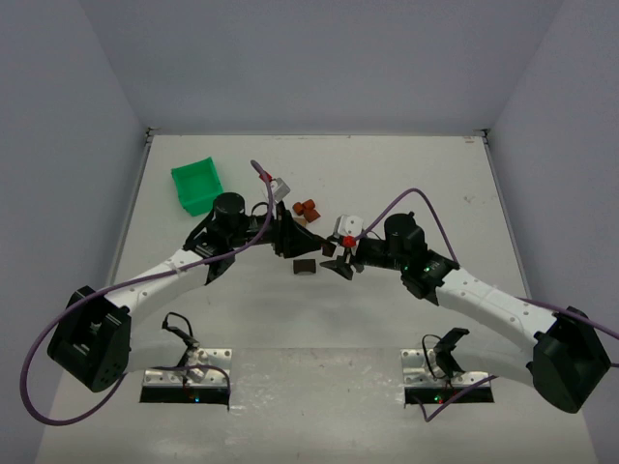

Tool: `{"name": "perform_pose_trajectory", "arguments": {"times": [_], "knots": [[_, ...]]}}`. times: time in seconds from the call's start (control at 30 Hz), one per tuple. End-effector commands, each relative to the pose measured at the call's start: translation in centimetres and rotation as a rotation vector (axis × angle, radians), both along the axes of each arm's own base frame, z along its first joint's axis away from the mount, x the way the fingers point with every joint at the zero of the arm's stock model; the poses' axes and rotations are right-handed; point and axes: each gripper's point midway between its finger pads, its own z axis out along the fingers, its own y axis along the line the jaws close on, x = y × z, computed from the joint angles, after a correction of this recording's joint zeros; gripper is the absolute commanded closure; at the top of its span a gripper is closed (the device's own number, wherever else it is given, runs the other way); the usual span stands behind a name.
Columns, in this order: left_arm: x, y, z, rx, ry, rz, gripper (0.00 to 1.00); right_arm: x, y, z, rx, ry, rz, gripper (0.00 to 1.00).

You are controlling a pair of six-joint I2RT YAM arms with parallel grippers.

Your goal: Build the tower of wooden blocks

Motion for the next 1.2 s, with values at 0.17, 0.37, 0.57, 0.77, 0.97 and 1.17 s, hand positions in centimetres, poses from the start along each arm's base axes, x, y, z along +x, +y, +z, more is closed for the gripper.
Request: {"name": "perform_pose_trajectory", "arguments": {"times": [0.17,0.37,0.57,0.77,0.97,1.17], "knots": [[-2.0,-0.3,5.1,-0.009,-0.657,-0.247,1.00,-1.7,-0.5,3.9,0.034,0.143,-0.033,0.09],[-4.8,0.7,3.5,0.027,-1.002,-0.422,1.00,-3.7,-0.6,5.0,0.005,0.252,0.020,0.06],[-6.3,1.1,3.8,0.031,-1.079,-0.518,1.00,-3.7,0.3,6.5,0.000,0.224,0.087,0.06],[-6.4,1.0,3.5,0.025,-1.062,-0.525,1.00,-4.5,1.7,7.4,0.005,0.226,0.220,0.10],[-6.6,0.9,4.2,0.005,-1.044,-0.534,1.00,-4.6,2.3,7.0,0.011,0.192,0.280,0.16],[-7.1,1.1,4.3,-0.005,-1.061,-0.545,1.00,-5.0,2.2,6.4,0.032,0.085,0.336,0.18]]}}
